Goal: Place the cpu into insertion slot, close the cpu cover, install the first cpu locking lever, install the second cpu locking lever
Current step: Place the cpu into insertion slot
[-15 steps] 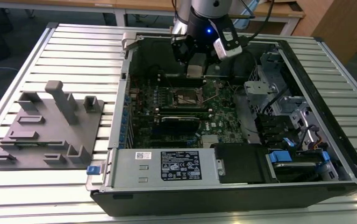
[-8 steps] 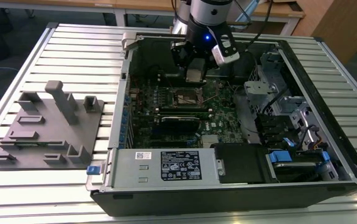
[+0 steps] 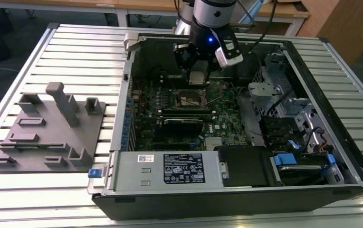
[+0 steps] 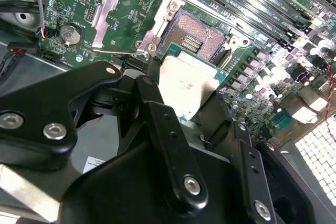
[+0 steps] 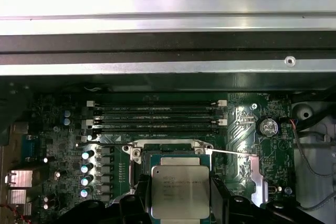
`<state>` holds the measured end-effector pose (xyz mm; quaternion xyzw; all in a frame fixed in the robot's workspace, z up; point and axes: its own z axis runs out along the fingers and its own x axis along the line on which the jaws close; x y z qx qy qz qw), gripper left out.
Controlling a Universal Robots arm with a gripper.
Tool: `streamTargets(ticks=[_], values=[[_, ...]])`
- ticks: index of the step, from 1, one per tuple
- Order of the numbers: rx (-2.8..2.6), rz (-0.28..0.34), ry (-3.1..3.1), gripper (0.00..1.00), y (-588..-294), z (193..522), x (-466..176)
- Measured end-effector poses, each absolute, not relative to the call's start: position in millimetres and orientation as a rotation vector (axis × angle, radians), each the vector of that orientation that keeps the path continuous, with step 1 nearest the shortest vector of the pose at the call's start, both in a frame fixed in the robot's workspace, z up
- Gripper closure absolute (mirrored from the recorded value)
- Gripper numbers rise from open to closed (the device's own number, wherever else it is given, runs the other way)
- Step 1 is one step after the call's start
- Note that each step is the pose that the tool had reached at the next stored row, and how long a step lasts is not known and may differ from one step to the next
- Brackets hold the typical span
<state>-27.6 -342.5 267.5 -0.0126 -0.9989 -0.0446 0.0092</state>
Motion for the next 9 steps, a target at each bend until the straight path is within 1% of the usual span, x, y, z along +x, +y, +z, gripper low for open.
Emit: streamTargets(ticks=[9], values=[[-0.039,-0.14,-3.12,0.46,-342.5,263.2,-27.6]])
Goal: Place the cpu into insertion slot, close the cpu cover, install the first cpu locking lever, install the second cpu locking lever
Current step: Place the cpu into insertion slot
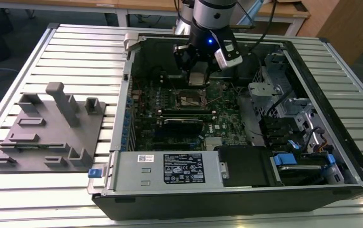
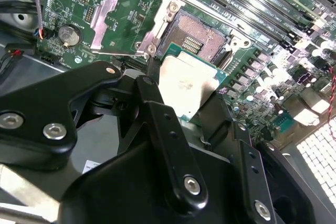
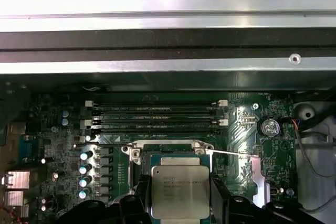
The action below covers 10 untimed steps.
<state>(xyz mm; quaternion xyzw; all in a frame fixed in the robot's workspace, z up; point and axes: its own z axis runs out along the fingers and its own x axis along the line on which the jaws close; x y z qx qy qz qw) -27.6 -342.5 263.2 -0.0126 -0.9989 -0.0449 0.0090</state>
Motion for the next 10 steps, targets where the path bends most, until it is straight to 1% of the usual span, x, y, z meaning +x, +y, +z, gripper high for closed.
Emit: streamTargets(ticks=[10], values=[[-0.039,-0.141,-3.12,0.46,-342.4,260.8,-27.6]])
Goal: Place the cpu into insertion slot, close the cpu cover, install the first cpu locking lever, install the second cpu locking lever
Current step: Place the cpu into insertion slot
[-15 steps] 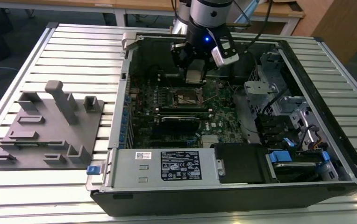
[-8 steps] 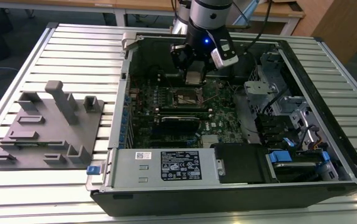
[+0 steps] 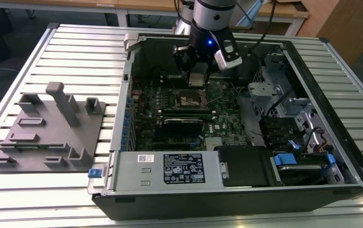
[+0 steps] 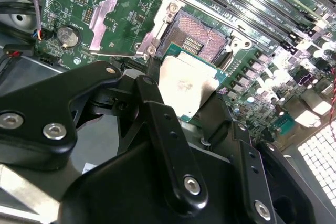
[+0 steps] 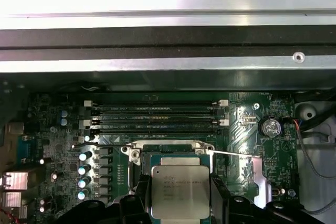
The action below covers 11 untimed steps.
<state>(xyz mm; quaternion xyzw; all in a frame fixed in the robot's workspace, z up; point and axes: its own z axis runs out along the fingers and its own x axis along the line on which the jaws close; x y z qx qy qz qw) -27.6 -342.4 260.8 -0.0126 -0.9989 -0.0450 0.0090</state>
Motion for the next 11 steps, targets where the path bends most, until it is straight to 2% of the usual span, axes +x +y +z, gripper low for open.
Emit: streamTargets(ticks=[11], values=[[-0.039,-0.14,-3.12,0.46,-342.5,260.0,-27.6]])
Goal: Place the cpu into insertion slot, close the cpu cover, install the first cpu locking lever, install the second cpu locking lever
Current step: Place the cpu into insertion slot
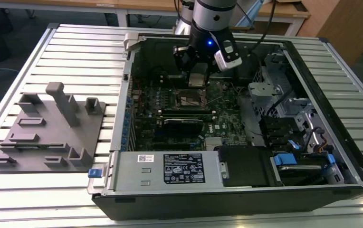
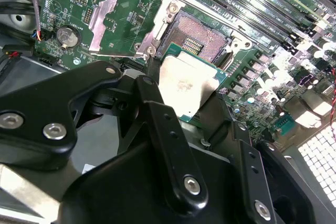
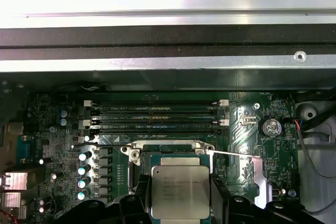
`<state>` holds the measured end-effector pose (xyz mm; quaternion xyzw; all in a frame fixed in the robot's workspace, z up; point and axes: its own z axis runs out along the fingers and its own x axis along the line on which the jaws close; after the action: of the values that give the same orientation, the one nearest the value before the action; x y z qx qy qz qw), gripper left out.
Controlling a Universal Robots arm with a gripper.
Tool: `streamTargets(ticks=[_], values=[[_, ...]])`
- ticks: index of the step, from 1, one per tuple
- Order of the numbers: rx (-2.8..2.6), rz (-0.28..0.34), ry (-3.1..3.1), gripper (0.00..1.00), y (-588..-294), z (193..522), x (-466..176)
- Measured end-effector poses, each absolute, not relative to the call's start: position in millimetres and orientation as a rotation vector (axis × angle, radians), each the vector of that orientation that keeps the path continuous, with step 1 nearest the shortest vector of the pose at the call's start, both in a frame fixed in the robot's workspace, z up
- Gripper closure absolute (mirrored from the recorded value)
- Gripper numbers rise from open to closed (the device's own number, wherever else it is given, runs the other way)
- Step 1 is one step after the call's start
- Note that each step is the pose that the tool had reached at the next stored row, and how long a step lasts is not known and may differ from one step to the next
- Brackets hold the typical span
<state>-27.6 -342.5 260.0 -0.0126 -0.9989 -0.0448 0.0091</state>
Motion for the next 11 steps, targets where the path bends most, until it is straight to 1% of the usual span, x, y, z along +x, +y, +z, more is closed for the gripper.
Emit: streamTargets(ticks=[11], values=[[-0.039,-0.14,-3.12,0.46,-342.7,250.4,-28.8]])
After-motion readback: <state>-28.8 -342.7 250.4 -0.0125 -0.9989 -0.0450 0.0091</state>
